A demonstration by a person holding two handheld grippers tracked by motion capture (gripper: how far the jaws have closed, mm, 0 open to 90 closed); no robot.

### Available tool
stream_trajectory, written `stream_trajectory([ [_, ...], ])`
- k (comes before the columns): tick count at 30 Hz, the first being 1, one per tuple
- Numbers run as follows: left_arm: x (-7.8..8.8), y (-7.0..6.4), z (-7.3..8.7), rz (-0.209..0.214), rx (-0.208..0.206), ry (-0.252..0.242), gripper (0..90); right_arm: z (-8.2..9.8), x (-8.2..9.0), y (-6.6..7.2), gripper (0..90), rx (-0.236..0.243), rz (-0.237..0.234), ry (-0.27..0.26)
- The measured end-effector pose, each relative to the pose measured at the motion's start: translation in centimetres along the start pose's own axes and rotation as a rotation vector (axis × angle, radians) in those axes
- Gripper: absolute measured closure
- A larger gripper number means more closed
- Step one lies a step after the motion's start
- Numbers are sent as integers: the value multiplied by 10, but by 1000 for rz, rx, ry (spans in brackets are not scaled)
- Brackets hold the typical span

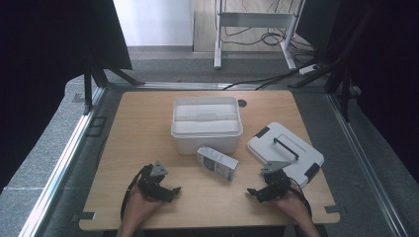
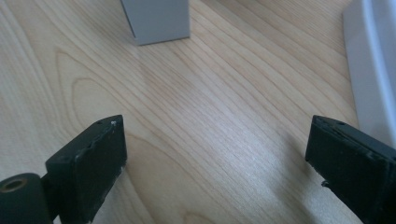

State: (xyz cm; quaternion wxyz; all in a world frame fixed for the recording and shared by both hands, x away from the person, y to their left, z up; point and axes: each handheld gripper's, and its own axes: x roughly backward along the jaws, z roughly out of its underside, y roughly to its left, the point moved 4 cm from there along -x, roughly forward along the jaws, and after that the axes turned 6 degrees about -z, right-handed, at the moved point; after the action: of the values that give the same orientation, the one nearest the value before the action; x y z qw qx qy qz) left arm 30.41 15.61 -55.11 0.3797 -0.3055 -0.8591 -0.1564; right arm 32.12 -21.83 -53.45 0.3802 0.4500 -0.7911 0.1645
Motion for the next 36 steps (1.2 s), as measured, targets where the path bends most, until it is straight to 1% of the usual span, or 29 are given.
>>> stream_trajectory([
  [2, 0, 0, 0, 0, 0, 0, 0, -2, 1, 1, 58, 3, -2, 0],
  [5, 0, 0, 0, -1, 1, 0, 0, -17, 6, 3, 77, 33, -14, 20],
  [6, 0, 0, 0, -1, 1, 0, 0, -17, 6, 3, 77, 33, -14, 20],
  [7, 0, 0, 0, -1, 1, 0, 0, -25, 8, 5, 80, 44, -24, 31],
  [8, 0, 0, 0, -1, 1, 0, 0, -25, 8, 5, 80, 44, -24, 31],
  [9, 0, 0, 0, -1, 1, 0, 0, -34, 8, 7, 87, 55, -36, 45],
  [10, 0, 0, 0, -1, 1, 0, 0, -34, 8, 7, 87, 55, -36, 45],
  [11, 0, 0, 0, -1, 1, 0, 0, -41, 8, 9, 91, 60, -49, 64],
  [13, 0, 0, 0, -1, 1, 0, 0, -47, 6, 11, 91, 65, -60, 90],
  [14, 0, 0, 0, -1, 1, 0, 0, -47, 6, 11, 91, 65, -60, 90],
  [16, 0, 0, 0, -2, 2, -1, 0, -55, 4, 12, 91, 74, -70, 122],
  [17, 0, 0, 0, -2, 2, -1, 0, -63, 2, 15, 91, 74, -84, 149],
  [18, 0, 0, 0, -2, 2, -1, 0, -63, 2, 15, 91, 74, -84, 149],
  [19, 0, 0, 0, -2, 3, -1, 0, -70, 0, 17, 91, 79, -99, 165],
  [20, 0, 0, 0, -1, 3, -1, 0, -70, 0, 17, 91, 79, -99, 165],
  [21, 0, 0, 0, -1, 1, 0, 0, -78, -2, 19, 88, 86, -108, 190],
  [22, 0, 0, 0, -1, 1, 0, 0, -78, -2, 19, 88, 86, -108, 190],
  [23, 0, 0, 0, -1, 1, 0, 0, -85, -5, 21, 87, 98, -116, 205],
  [24, 0, 0, 0, -1, 1, 0, 0, -85, -5, 21, 87, 98, -116, 205],
  [25, 0, 0, 0, -1, -1, 0, 0, -93, -8, 23, 87, 105, -119, 225],
  [26, 0, 0, 0, -1, -1, 0, 0, -93, -8, 23, 87, 105, -119, 225],
  [28, 0, 0, 0, -1, 0, 0, 0, -102, -11, 25, 95, 116, -118, 245],
  [29, 0, 0, 0, -1, 0, 0, 0, -111, -14, 26, 111, 130, -119, 268],
  [31, 0, 0, 0, -1, 0, 0, 0, -114, -16, 27, 119, 132, -119, 275],
  [32, 0, 0, 0, -1, 0, 0, 0, -118, -17, 28, 127, 139, -118, 284],
  [33, 0, 0, 0, -2, 0, 0, 0, -128, -22, 30, 131, 156, -120, 306],
  [34, 0, 0, 0, -1, 0, 0, 0, -128, -22, 30, 131, 156, -120, 306],
  [35, 0, 0, 0, -1, 0, 0, 0, -135, -26, 32, 137, 165, -114, 323],
  [36, 0, 0, 0, -1, 0, 0, 0, -135, -26, 32, 137, 165, -114, 323],
])
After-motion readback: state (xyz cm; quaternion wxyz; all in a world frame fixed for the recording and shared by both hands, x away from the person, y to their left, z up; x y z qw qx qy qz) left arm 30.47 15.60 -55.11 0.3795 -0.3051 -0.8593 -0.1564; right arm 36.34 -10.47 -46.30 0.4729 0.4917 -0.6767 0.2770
